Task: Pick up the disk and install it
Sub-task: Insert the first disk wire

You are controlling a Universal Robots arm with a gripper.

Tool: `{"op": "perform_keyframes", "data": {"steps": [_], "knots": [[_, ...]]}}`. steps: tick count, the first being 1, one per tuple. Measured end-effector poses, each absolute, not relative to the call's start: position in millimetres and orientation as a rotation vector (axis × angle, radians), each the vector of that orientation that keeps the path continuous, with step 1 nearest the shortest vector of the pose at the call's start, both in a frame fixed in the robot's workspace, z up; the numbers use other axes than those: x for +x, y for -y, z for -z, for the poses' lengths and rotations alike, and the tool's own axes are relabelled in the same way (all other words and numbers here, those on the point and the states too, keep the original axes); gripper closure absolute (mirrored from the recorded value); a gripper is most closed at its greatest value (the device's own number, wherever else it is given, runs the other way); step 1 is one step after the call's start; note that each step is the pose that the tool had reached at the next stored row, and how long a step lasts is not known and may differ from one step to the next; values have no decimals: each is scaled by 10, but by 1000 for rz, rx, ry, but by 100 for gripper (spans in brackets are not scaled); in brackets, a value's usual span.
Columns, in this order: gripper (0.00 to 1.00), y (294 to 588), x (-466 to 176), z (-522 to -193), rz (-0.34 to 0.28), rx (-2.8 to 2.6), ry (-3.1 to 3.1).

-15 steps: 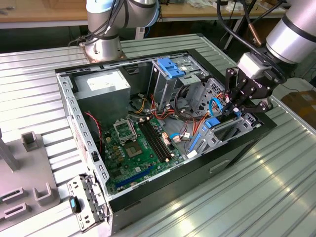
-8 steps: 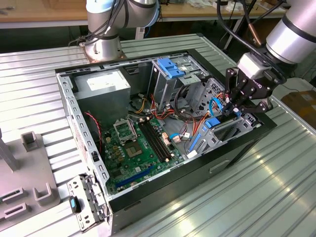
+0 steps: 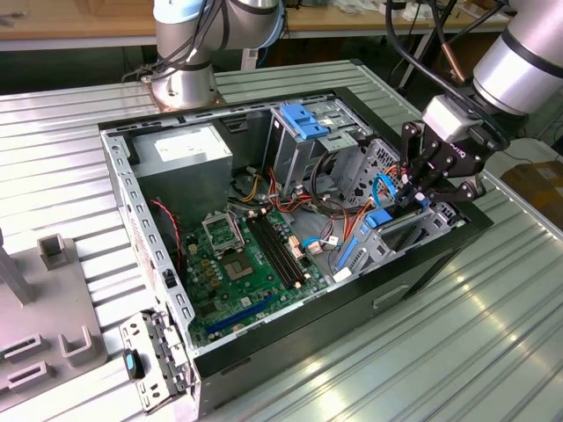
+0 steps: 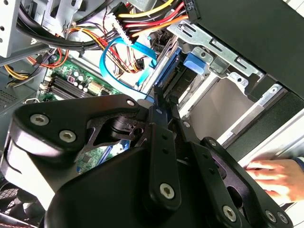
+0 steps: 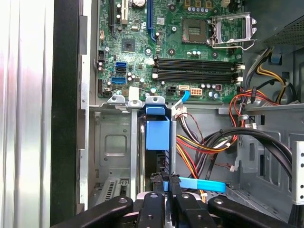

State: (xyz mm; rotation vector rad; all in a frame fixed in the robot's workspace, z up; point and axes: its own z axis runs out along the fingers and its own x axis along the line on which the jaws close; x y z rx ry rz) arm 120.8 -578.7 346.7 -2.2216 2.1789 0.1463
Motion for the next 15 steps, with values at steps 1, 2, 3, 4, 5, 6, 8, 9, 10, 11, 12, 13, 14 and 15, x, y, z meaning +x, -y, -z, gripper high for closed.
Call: {"op": "perform_keyframes", "data": {"steps": [1, 2, 3, 4, 5, 6, 8, 9, 10, 11, 12, 13, 14, 15], "knots": [[84, 5787, 1208, -3465, -146, -2221, -2179], [84, 5788, 1208, -3464, -146, -2222, -2179], [84, 5788, 1208, -3463, -146, -2221, -2179], [84, 5788, 1208, -3463, -146, -2221, -2179], [84, 5788, 1208, -3469, -146, -2222, -2179], [84, 5788, 1208, -3475, -145, -2222, -2180], [84, 5787, 1208, -3487, -143, -2223, -2181], [84, 5788, 1208, -3488, -142, -2224, -2181], [84, 5791, 1208, -3490, -142, -2224, -2181], [84, 5792, 1208, -3489, -142, -2224, -2181], [84, 5793, 1208, -3489, -142, -2224, -2181], [84, 5793, 1208, -3489, -142, -2224, -2181], [84, 5793, 1208, -3488, -142, -2224, -2181], [84, 5793, 1208, -3479, -142, -2224, -2181]]}}
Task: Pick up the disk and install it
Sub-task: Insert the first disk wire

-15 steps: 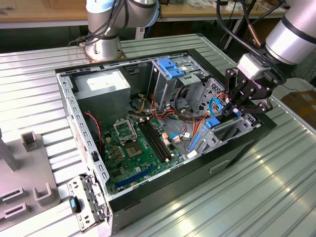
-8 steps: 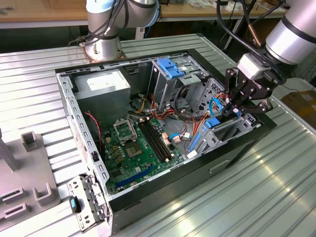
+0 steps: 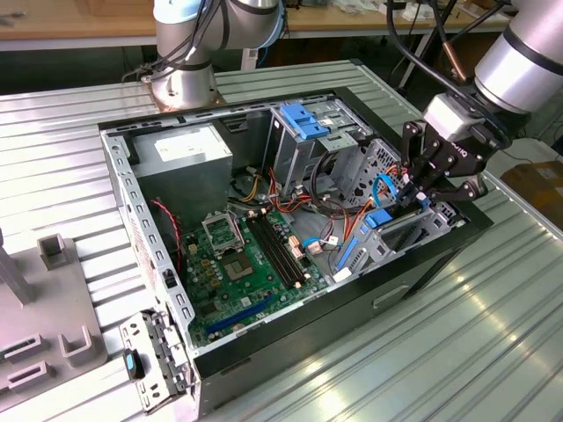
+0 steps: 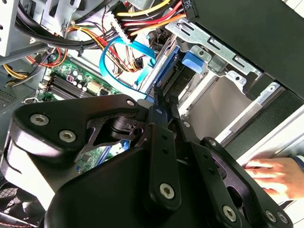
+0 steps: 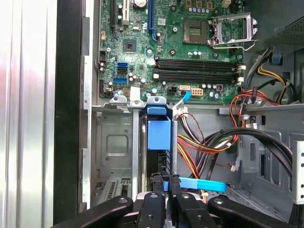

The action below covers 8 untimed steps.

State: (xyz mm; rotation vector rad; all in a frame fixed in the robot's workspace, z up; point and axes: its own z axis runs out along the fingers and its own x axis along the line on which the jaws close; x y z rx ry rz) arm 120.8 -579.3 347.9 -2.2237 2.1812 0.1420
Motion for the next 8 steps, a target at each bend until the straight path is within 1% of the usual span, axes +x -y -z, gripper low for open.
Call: {"op": "perform_keyframes", "data": {"steps": [8], "knots": [[84, 5793, 1208, -3460, -142, -2224, -2181]]}}
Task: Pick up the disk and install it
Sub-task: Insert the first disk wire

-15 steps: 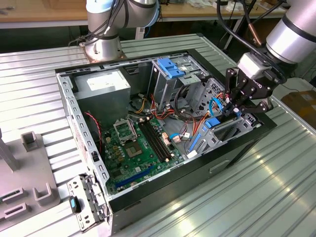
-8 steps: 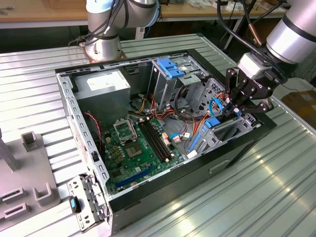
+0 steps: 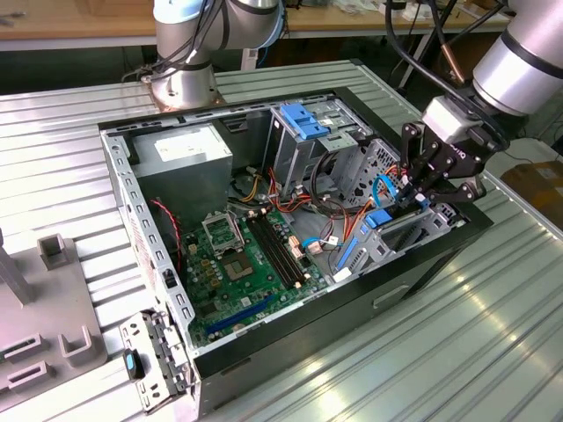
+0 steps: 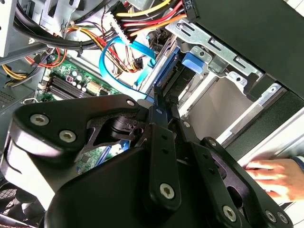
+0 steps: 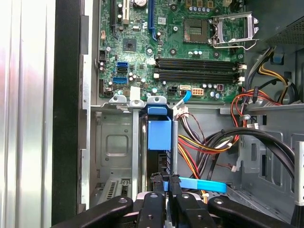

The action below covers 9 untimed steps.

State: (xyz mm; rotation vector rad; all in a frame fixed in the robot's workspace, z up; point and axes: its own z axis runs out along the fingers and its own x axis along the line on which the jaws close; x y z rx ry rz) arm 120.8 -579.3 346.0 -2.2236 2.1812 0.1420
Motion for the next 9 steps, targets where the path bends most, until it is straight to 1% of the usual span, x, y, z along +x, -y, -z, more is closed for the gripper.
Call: {"op": "perform_keyframes", "data": {"steps": [9], "knots": [[84, 5784, 1208, -3492, -142, -2224, -2181]]}}
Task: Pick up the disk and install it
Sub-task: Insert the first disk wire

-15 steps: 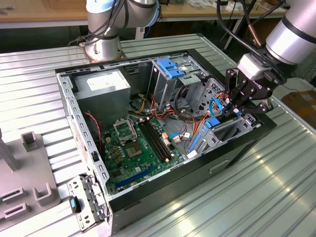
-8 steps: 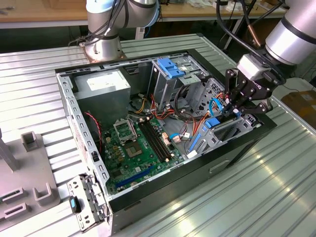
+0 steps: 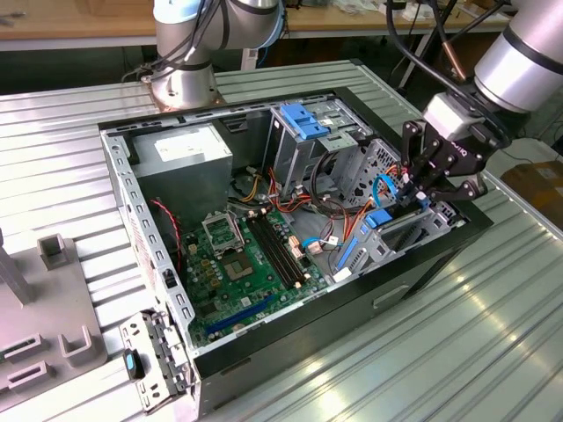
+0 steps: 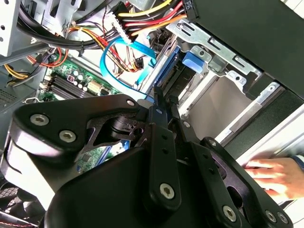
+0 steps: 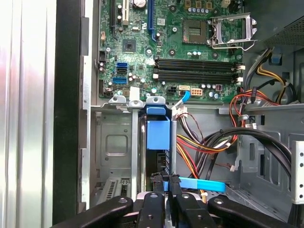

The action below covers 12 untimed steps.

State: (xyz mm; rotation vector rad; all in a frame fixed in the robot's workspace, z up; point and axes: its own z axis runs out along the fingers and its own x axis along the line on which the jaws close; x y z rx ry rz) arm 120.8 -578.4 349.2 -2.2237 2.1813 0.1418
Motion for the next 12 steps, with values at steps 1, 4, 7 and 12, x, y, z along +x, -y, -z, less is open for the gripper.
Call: {"op": "perform_keyframes", "data": {"steps": [1, 4, 7, 12], "knots": [[84, 5784, 1208, -3492, -142, -2224, -2181], [84, 5782, 1206, -3479, -142, -2224, -2181], [84, 5783, 1205, -3465, -141, -2224, -2182], [84, 5783, 1204, -3442, -142, -2223, -2181]]}}
